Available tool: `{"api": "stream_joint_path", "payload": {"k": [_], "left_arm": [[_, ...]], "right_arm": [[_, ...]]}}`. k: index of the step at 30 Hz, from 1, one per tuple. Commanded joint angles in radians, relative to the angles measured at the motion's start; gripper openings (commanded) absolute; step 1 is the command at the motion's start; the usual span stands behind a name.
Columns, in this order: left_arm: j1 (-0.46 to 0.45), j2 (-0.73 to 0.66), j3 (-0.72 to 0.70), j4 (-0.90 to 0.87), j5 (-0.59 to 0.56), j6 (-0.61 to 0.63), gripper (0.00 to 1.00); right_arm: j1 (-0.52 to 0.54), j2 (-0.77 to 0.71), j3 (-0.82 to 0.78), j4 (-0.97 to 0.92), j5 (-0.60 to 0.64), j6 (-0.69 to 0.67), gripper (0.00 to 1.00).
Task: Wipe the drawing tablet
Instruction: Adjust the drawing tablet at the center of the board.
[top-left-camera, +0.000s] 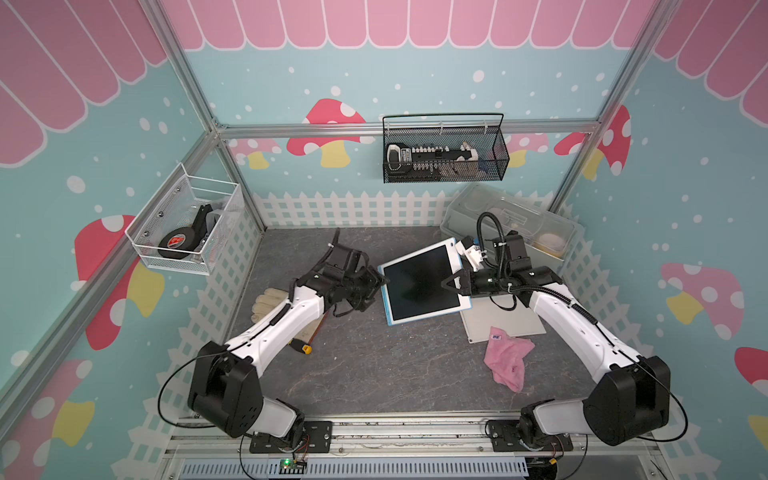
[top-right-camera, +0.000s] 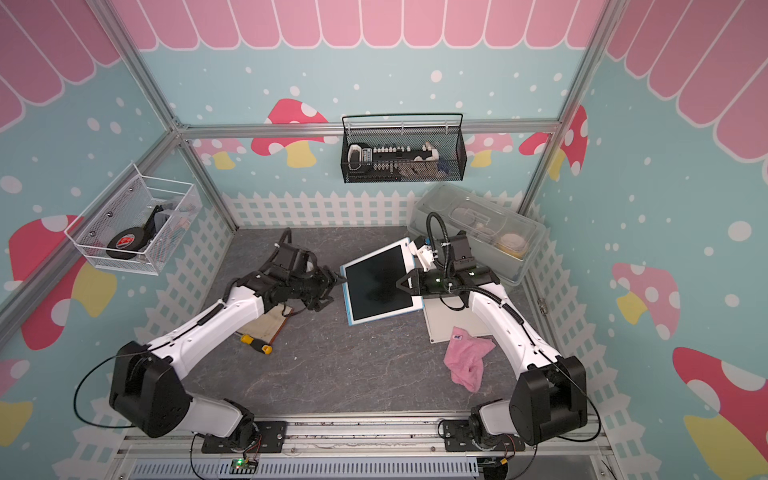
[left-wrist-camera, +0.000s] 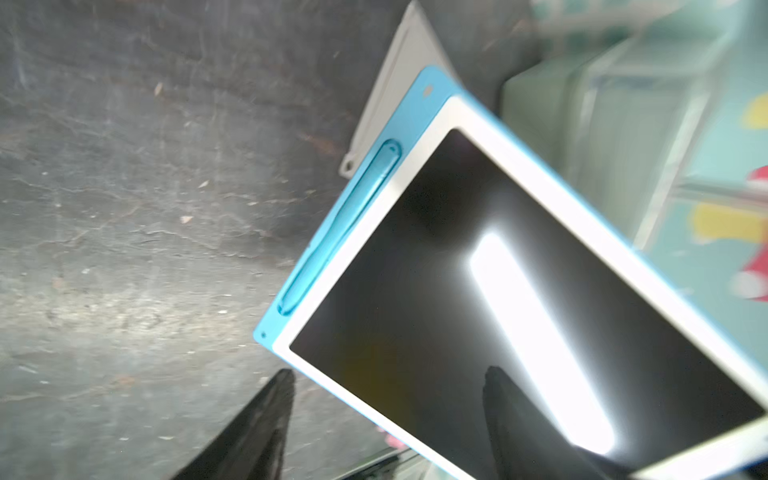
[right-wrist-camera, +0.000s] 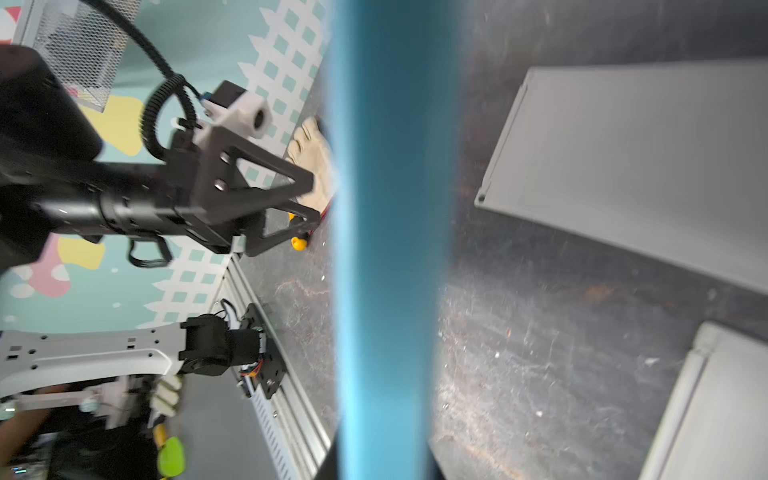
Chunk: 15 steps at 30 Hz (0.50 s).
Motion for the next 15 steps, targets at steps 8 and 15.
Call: {"api": "stream_joint_path", "payload": {"k": [8,15], "left_arm": [[0.043,0.046,0.265,-0.073,0.041,-0.345,0.74],[0.041,0.020,0.202,-0.114,0.104,-0.394,0.74]], "right_arm": [[0.257,-0.154,-0.061,0.190,0.558,-0.543,0.00],[0.407,-0.197,-0.095,0.291,0.790,-0.827,0.00]]}}
